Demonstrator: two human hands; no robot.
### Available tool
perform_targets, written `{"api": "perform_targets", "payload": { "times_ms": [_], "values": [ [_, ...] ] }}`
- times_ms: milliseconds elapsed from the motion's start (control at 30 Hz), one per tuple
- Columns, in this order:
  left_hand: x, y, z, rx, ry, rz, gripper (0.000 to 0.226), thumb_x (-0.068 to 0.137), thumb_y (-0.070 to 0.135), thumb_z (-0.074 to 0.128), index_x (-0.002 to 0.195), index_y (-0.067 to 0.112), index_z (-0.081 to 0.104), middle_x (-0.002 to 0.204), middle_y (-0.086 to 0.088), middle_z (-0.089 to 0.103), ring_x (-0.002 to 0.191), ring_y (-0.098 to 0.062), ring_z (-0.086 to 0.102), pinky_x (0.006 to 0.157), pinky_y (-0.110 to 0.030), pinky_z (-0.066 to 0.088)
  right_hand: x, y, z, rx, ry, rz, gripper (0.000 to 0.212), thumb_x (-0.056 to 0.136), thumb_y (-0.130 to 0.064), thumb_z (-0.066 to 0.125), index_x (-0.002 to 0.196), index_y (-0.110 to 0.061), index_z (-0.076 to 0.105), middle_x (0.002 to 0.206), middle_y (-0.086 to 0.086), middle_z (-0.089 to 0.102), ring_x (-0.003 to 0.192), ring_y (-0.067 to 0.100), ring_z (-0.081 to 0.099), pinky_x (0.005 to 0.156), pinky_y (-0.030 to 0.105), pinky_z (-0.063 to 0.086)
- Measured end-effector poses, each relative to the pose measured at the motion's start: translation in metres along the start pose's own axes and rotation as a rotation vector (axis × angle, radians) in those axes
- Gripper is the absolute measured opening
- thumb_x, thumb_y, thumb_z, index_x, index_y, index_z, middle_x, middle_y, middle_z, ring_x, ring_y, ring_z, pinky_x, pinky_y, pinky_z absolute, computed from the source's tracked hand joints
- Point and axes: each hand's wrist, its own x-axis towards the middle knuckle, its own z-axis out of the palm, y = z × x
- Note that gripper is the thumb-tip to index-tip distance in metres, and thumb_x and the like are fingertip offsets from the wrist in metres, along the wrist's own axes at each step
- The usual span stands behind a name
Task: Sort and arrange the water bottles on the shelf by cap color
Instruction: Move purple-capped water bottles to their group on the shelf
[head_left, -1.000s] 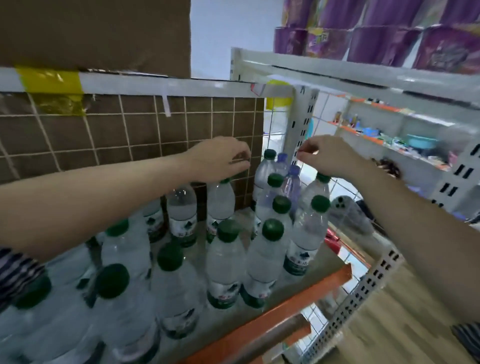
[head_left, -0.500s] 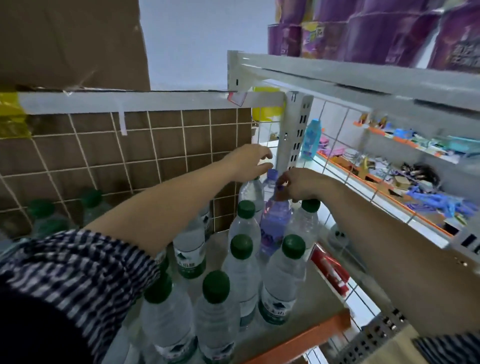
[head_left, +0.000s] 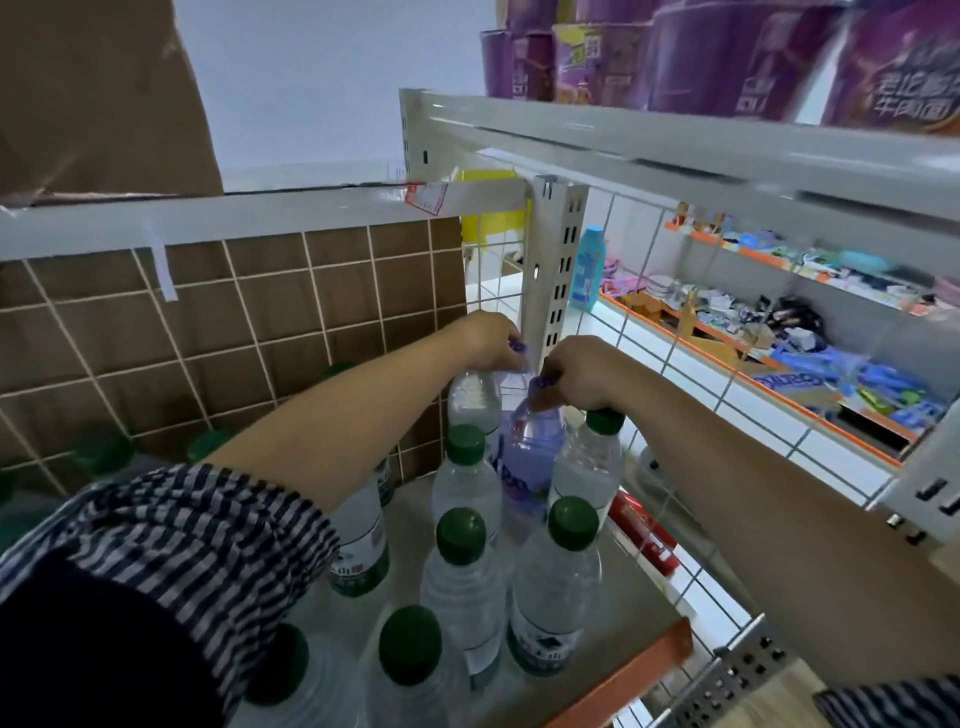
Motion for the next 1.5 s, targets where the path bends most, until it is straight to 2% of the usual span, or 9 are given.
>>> {"api": "perform_targets", "payload": {
  "times_ms": [267, 433, 533, 667, 900, 1033, 1167, 1300, 1500],
  "values": [
    [0.019, 0.008, -0.008, 0.091, -0.097, -0.029, 0.026, 0.080, 0.042, 0.075, 0.072, 0.022, 0.060, 0.075, 0.004, 0.058, 0.070, -0.013, 0.053, 0.058, -0.027, 0.038, -0.010, 0.004, -0.019, 0.089, 0.138, -0.047, 0.034, 0.081, -0.044, 0.074, 0.077, -0.011, 0.069, 0.059, 0.002, 0.047, 0.056, 0.016, 0.045, 0.049, 0.027, 0.030],
    [0.017, 0.002, -0.010, 0.064, -0.038, 0.021, 0.028, 0.082, 0.037, 0.075, 0.095, 0.012, 0.071, 0.090, -0.004, 0.066, 0.082, -0.019, 0.058, 0.068, -0.028, 0.043, -0.019, 0.011, -0.031, 0.171, 0.316, -0.070, 0.045, 0.086, -0.044, 0.069, 0.065, -0.005, 0.060, 0.057, 0.006, 0.041, 0.057, 0.019, 0.040, 0.048, 0.030, 0.022],
    [0.010, -0.006, -0.018, -0.054, 0.108, 0.010, 0.027, 0.080, 0.042, 0.077, 0.080, 0.018, 0.064, 0.077, 0.001, 0.059, 0.071, -0.014, 0.052, 0.059, -0.027, 0.037, -0.025, 0.013, -0.040, 0.283, 0.424, -0.081, 0.050, 0.087, -0.042, 0.069, 0.055, -0.013, 0.044, 0.051, 0.001, 0.033, 0.049, 0.015, 0.033, 0.048, 0.032, 0.018],
    [-0.009, -0.012, -0.048, -0.300, 0.377, 0.068, 0.031, 0.079, 0.046, 0.077, 0.069, 0.021, 0.062, 0.064, 0.007, 0.053, 0.062, -0.010, 0.048, 0.053, -0.027, 0.032, -0.027, 0.006, -0.051, 0.457, 0.618, -0.112, 0.036, 0.091, -0.042, 0.064, 0.071, -0.013, 0.057, 0.055, -0.004, 0.042, 0.052, 0.011, 0.040, 0.046, 0.023, 0.026],
    [-0.047, 0.013, -0.113, -0.642, 0.782, 0.182, 0.026, 0.089, 0.039, 0.068, 0.092, 0.013, 0.066, 0.074, 0.010, 0.062, 0.065, 0.000, 0.053, 0.055, -0.005, 0.035, -0.034, -0.029, -0.098, 0.821, 0.894, -0.229, 0.033, 0.101, -0.037, 0.047, 0.101, -0.006, 0.059, 0.093, 0.010, 0.068, 0.080, 0.016, 0.060, 0.075, 0.031, 0.044],
    [-0.066, 0.027, -0.139, -0.835, 0.845, 0.290, 0.015, 0.096, 0.030, 0.060, 0.095, 0.016, 0.056, 0.087, -0.004, 0.062, 0.076, -0.013, 0.055, 0.069, -0.027, 0.043, -0.044, -0.038, -0.125, 0.760, 0.964, -0.270, 0.031, 0.101, -0.041, 0.046, 0.093, -0.013, 0.057, 0.075, -0.010, 0.062, 0.065, -0.008, 0.056, 0.060, 0.013, 0.038],
    [-0.096, 0.040, -0.157, -0.962, 0.874, 0.341, 0.012, 0.099, 0.029, 0.054, 0.092, 0.019, 0.053, 0.094, -0.013, 0.062, 0.085, -0.022, 0.056, 0.076, -0.048, 0.048, -0.063, -0.051, -0.142, 0.753, 1.016, -0.338, 0.040, 0.102, -0.043, 0.043, 0.094, -0.008, 0.059, 0.083, 0.001, 0.069, 0.071, 0.007, 0.058, 0.065, 0.026, 0.036],
    [-0.131, 0.053, -0.163, -1.084, 0.914, 0.352, 0.015, 0.102, 0.025, 0.050, 0.089, 0.018, 0.050, 0.093, -0.014, 0.067, 0.079, -0.022, 0.065, 0.075, -0.038, 0.056, -0.086, -0.060, -0.153, 0.794, 0.975, -0.423, 0.041, 0.103, -0.039, 0.041, 0.101, 0.000, 0.057, 0.095, 0.019, 0.069, 0.091, 0.032, 0.065, 0.087, 0.044, 0.049],
    [-0.197, 0.086, -0.154, -1.101, 1.014, 0.274, 0.024, 0.102, 0.032, 0.046, 0.085, 0.016, 0.049, 0.069, -0.001, 0.069, 0.069, -0.022, 0.067, 0.076, -0.043, 0.056, -0.139, -0.057, -0.142, 0.856, 0.877, -0.590, 0.034, 0.104, -0.032, 0.043, 0.085, -0.009, 0.058, 0.085, 0.019, 0.068, 0.081, 0.032, 0.067, 0.083, 0.053, 0.051]
  ]
}}
